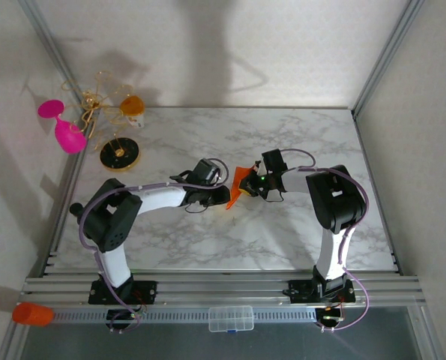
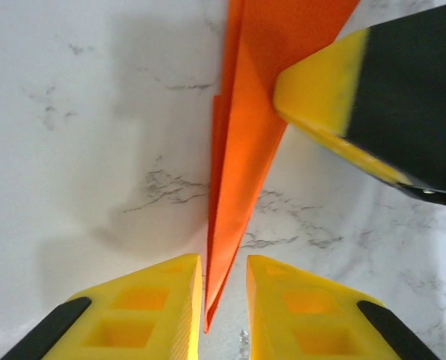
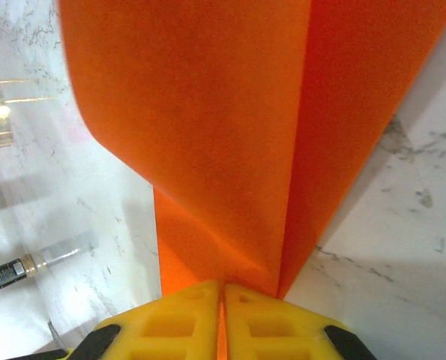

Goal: Fold a paper plane with a square sheet of paper (pick it up from the middle)
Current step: Fold the wing for the fifth time at the center of the table.

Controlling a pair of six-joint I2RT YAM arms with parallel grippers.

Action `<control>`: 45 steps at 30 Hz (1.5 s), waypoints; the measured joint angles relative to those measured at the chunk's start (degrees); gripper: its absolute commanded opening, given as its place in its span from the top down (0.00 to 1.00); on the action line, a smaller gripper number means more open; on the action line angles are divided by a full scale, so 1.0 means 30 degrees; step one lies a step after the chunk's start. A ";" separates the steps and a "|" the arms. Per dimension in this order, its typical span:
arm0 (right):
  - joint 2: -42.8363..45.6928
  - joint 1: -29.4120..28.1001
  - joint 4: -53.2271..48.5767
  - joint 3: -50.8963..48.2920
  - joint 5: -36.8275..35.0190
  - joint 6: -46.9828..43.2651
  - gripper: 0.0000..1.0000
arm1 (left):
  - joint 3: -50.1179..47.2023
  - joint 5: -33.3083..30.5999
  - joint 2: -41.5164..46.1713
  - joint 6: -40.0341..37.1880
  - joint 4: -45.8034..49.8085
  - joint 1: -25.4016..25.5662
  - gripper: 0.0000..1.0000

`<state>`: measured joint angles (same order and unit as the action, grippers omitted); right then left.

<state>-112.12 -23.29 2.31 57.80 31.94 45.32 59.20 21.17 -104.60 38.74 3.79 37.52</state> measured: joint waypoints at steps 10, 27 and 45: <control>0.0044 0.0000 0.0007 0.0007 0.0022 0.0000 0.87 | -0.0022 0.0743 -0.0991 -0.0051 -0.0036 0.0182 0.77; 0.0729 -0.0131 0.1931 -0.0925 0.0255 0.0095 0.72 | 0.0095 0.1013 -0.1158 -0.0561 -0.0146 0.0197 0.90; 0.0947 -0.0874 0.3657 -0.1603 -0.0299 -0.0576 0.77 | 0.0124 0.0998 -0.1158 -0.0940 -0.0007 0.0197 0.87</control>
<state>-109.27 -25.91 13.28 52.99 31.05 43.59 59.57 24.16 -108.07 35.92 3.77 38.11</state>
